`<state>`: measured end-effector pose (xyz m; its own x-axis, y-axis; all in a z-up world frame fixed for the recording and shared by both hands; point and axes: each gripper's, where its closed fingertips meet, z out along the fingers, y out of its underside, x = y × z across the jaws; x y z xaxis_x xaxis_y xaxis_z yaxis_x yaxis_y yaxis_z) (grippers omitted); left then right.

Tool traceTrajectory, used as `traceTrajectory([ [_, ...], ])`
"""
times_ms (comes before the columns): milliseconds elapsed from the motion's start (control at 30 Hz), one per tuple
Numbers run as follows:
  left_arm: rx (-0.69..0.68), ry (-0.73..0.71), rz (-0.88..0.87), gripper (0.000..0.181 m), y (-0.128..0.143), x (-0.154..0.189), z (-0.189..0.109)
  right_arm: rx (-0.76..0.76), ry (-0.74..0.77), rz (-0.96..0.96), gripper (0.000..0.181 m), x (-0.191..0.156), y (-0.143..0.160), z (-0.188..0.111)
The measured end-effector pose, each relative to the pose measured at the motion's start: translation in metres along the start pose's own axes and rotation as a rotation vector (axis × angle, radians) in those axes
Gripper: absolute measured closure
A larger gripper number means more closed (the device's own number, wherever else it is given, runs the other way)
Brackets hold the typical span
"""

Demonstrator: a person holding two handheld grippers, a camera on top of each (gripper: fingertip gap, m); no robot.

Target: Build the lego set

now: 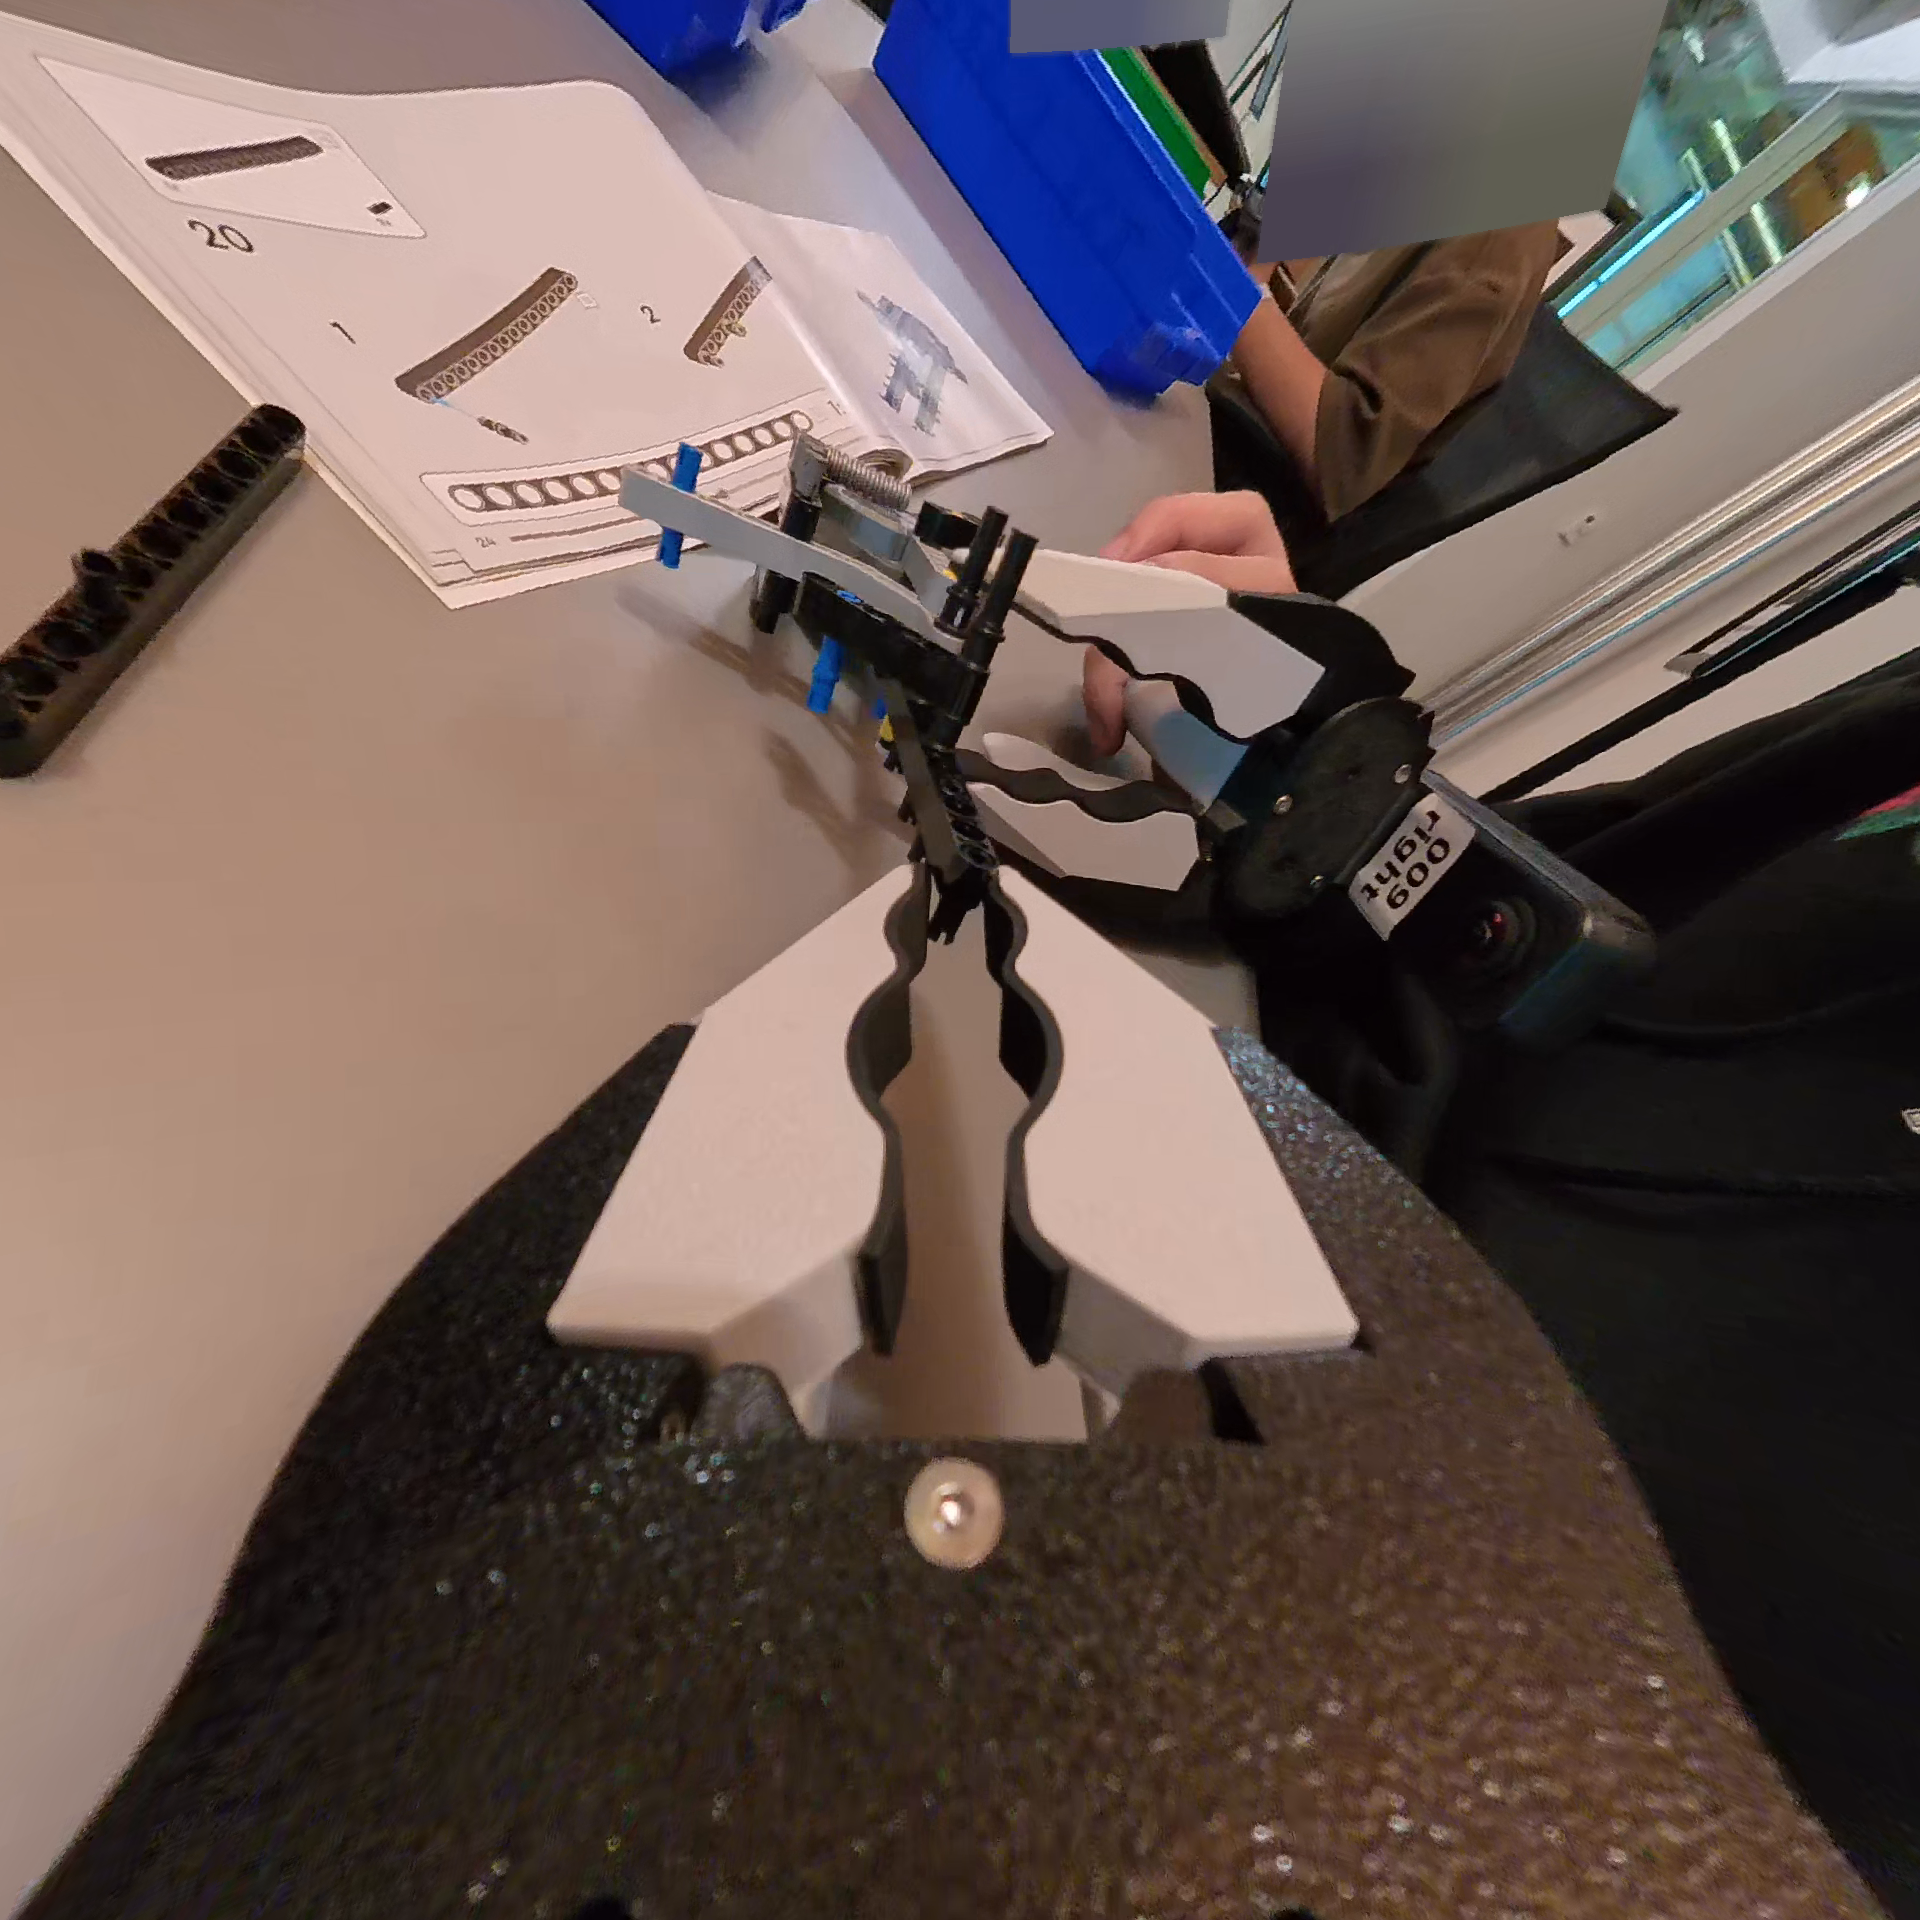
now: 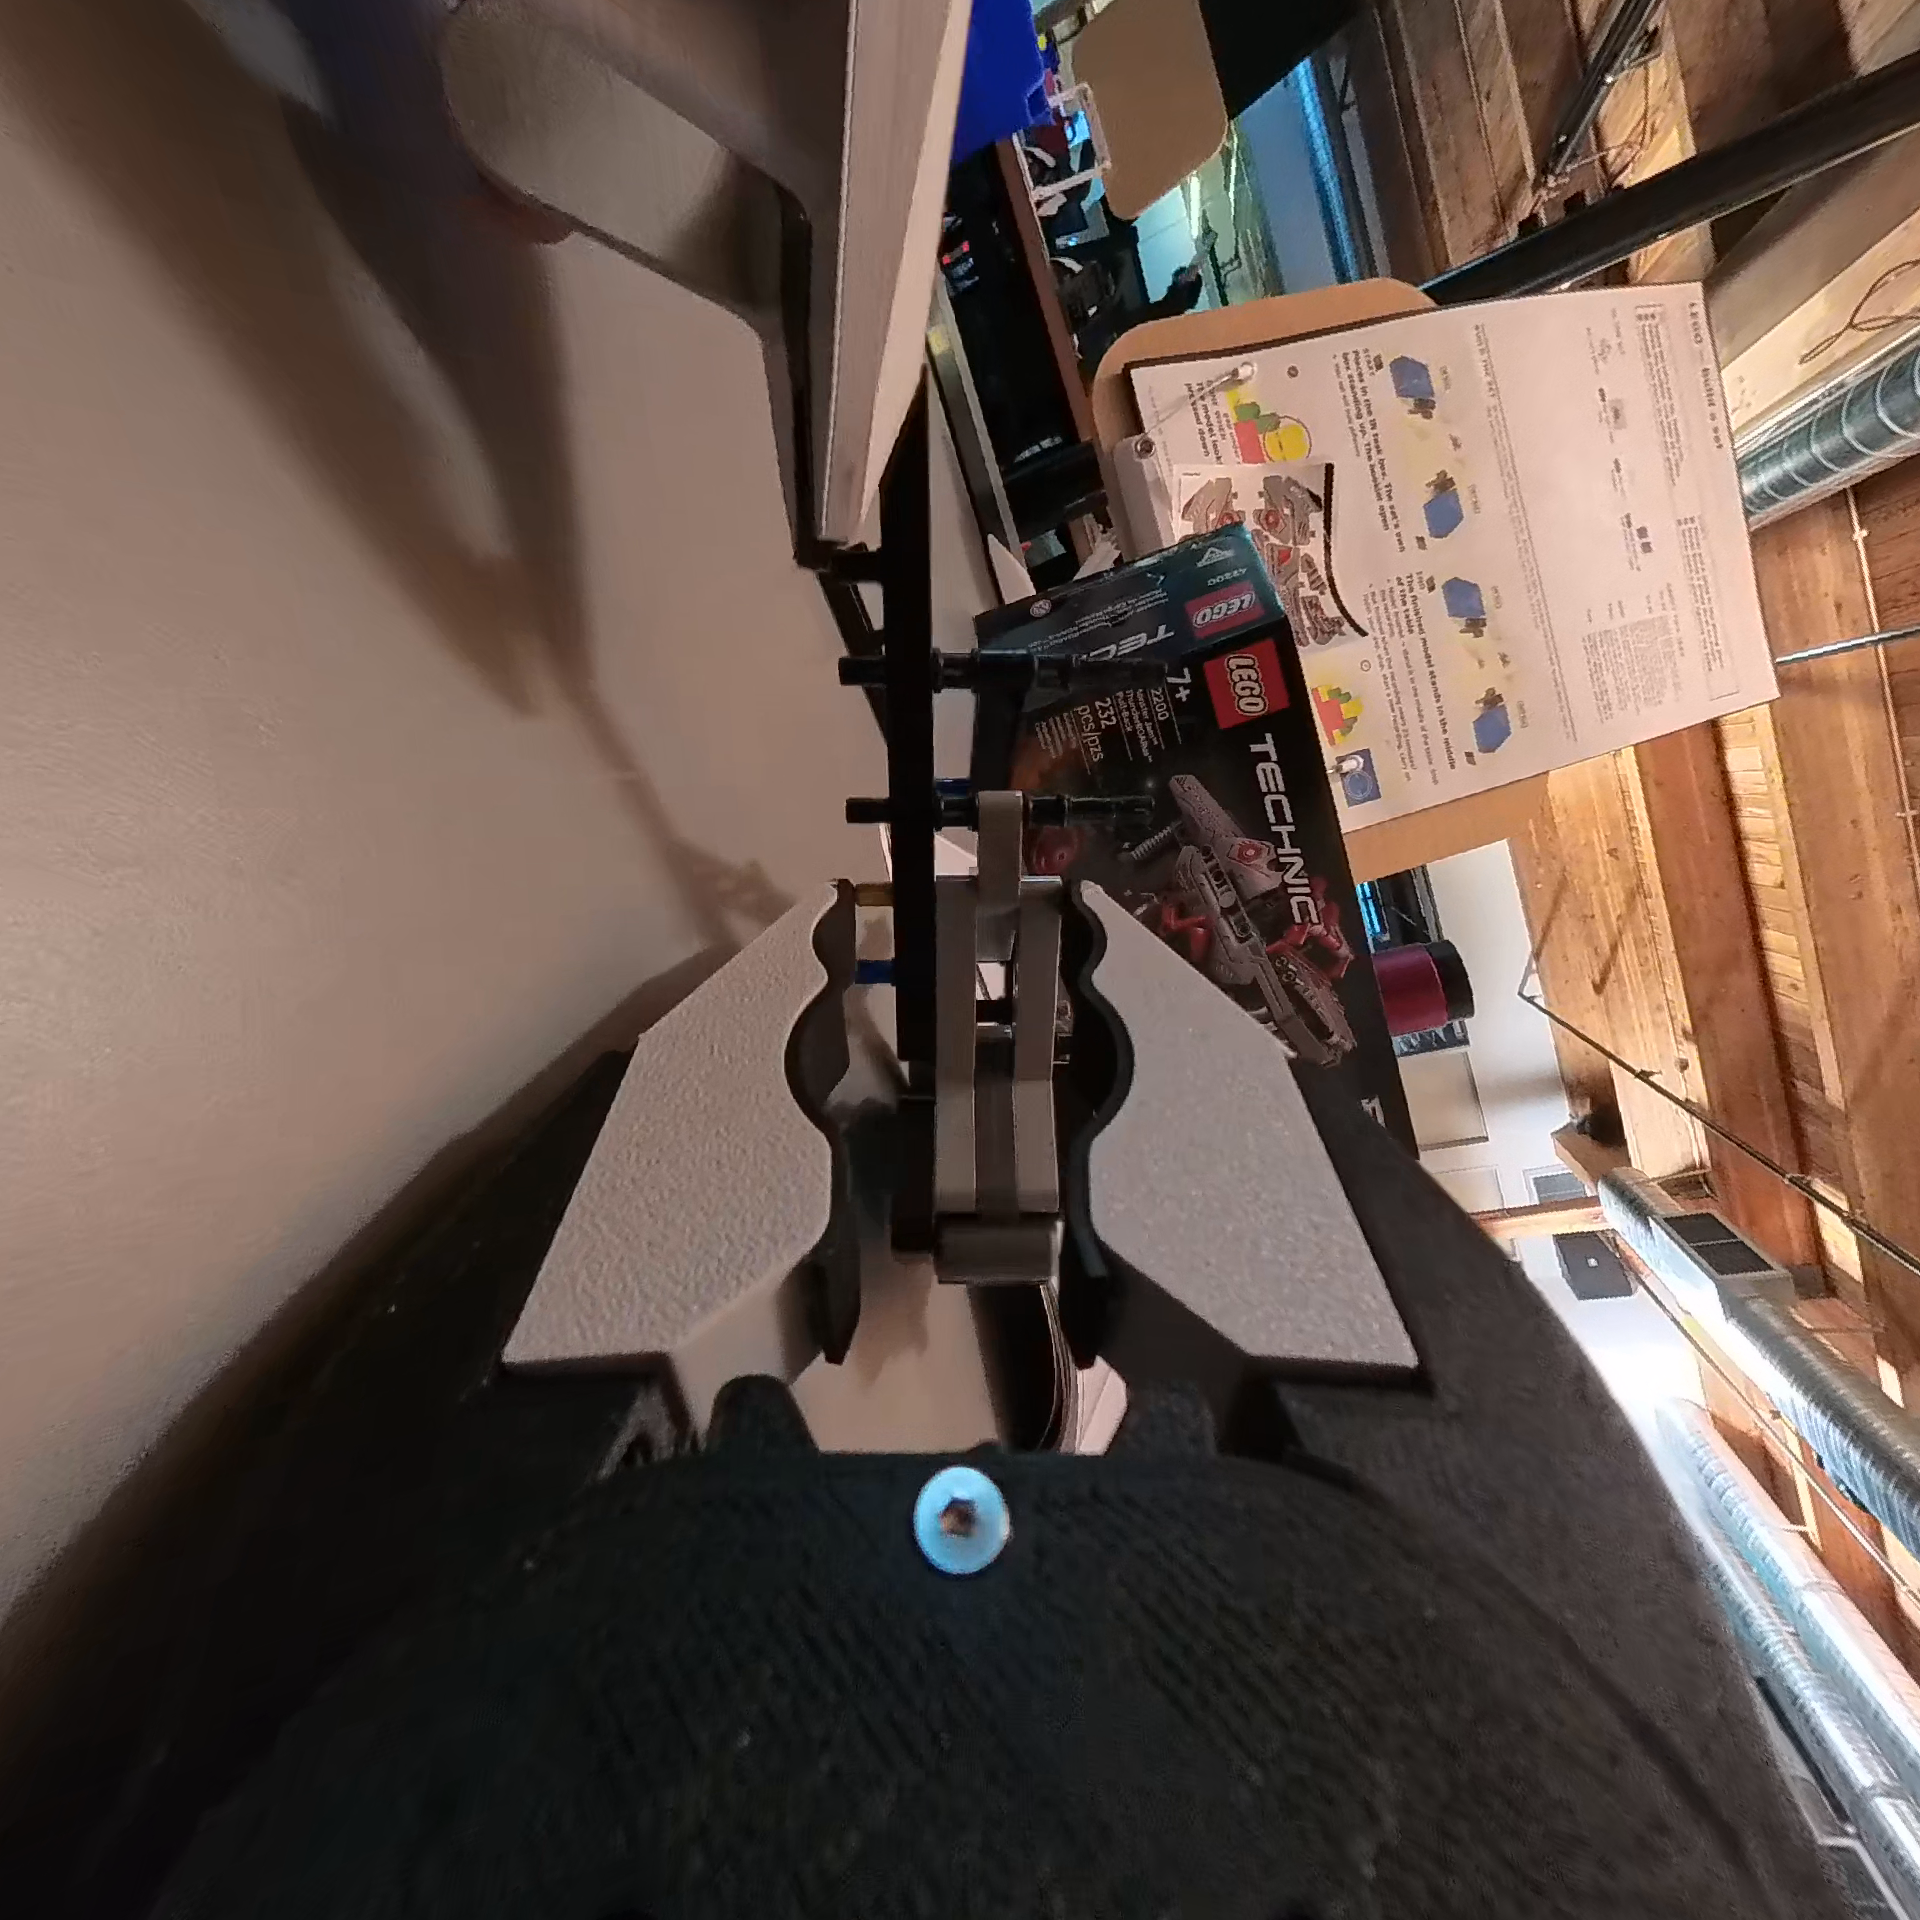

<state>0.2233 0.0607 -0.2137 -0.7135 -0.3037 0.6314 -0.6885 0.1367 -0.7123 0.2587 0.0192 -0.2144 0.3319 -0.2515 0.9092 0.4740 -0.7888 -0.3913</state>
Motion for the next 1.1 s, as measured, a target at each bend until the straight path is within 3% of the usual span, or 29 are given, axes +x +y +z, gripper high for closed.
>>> traceTrajectory([
  [700, -0.078, -0.172, 0.191, 0.17, 0.006, -0.018, -0.006, -0.015, -0.036, -0.032, 0.151, -0.007, 0.002, 0.002],
  [1100, -0.038, -0.228, 0.24, 0.17, -0.002, -0.023, -0.01, -0.024, -0.04, -0.053, 0.152, -0.009, 0.004, 0.003],
])
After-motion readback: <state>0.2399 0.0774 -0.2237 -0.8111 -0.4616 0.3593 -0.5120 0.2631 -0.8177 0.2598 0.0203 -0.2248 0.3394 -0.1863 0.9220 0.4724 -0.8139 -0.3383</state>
